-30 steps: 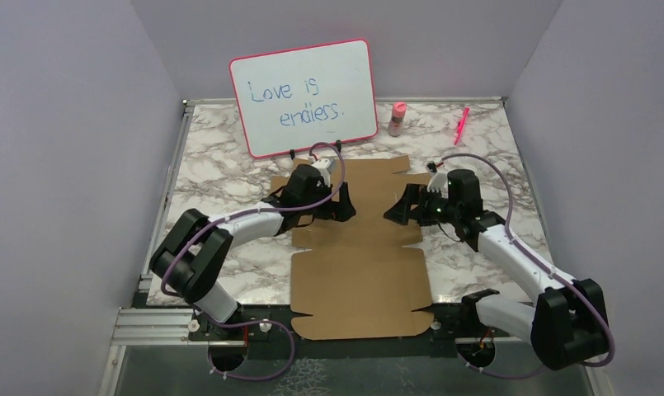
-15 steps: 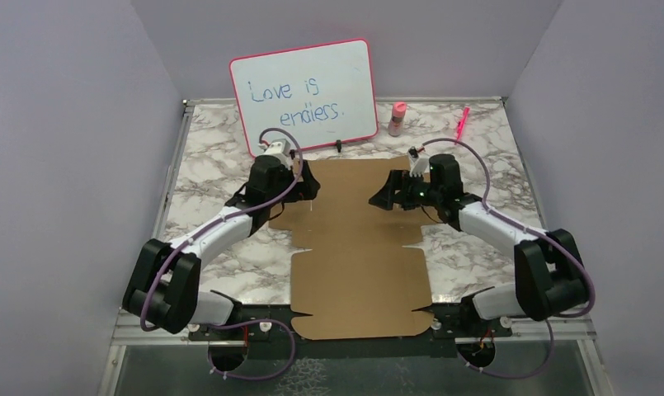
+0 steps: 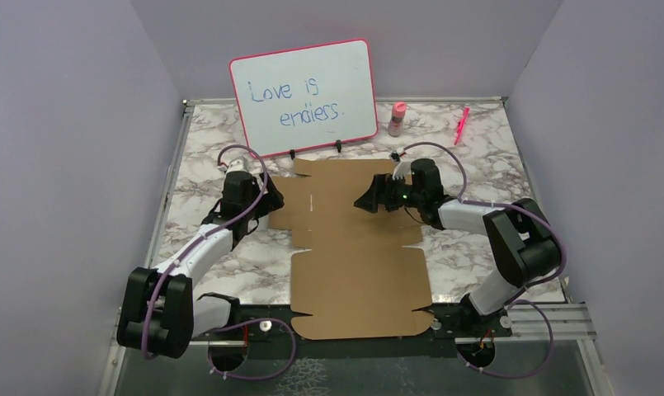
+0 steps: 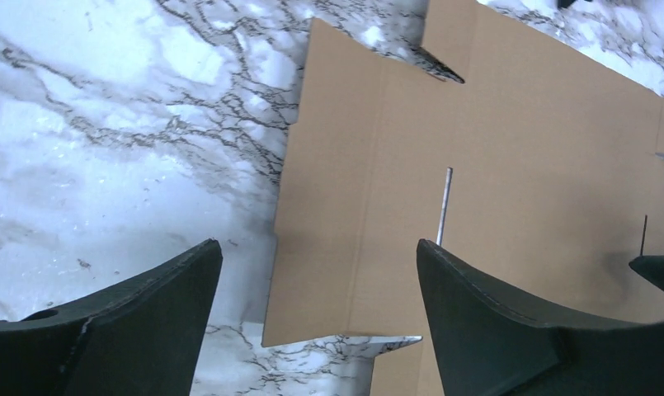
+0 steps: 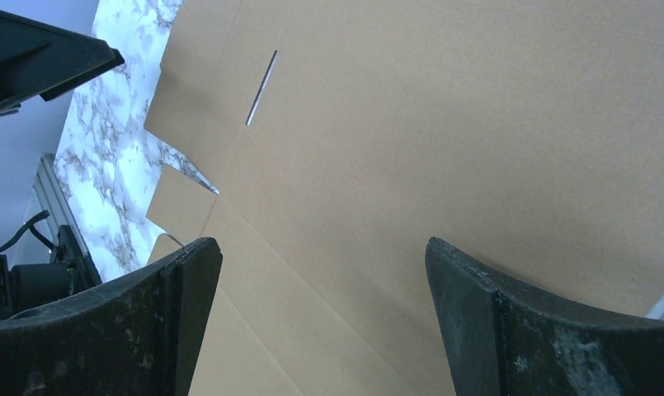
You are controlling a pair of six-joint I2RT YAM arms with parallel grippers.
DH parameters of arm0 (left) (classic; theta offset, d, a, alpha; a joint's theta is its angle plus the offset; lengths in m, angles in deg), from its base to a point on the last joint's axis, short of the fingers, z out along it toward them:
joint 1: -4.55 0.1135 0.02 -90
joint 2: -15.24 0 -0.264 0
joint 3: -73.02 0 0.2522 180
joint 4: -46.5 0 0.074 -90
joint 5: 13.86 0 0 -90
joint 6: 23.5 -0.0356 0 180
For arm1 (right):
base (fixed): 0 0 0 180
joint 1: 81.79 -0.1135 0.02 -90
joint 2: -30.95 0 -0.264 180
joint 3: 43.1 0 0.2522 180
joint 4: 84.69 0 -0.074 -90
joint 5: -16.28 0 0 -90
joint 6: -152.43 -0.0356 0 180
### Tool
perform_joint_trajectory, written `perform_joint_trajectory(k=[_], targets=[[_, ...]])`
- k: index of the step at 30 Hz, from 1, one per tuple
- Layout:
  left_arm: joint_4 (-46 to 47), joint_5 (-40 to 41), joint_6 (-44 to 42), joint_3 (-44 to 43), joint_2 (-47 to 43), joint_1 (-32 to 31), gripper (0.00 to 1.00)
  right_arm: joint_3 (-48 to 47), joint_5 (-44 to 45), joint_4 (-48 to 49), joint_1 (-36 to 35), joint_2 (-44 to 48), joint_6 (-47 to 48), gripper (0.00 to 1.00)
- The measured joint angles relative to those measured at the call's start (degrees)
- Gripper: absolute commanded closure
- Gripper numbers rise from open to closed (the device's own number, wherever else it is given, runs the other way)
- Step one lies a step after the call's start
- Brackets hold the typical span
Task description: Fold the paper box
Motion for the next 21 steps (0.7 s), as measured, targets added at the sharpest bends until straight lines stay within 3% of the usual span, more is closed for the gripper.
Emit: perform_joint_trajectory(k=[11,15,21], targets=[[0.50,-9.44,1.18,0.50,5.18,6.34,0.42,4.48,-0.02,7.82,0.00,-2.91,-1.51,0.00],[0.50,-12.37,1.14,0.50,7.67,7.19,0.48,5.01,-0.02,9.31,0.00,-3.37,-1.75,0.00],[0.50,-15.63,0.70,0.50,10.97,7.28,0.69,5.22,-0.04,11.10,0.00,-3.45,-2.19,0.00]])
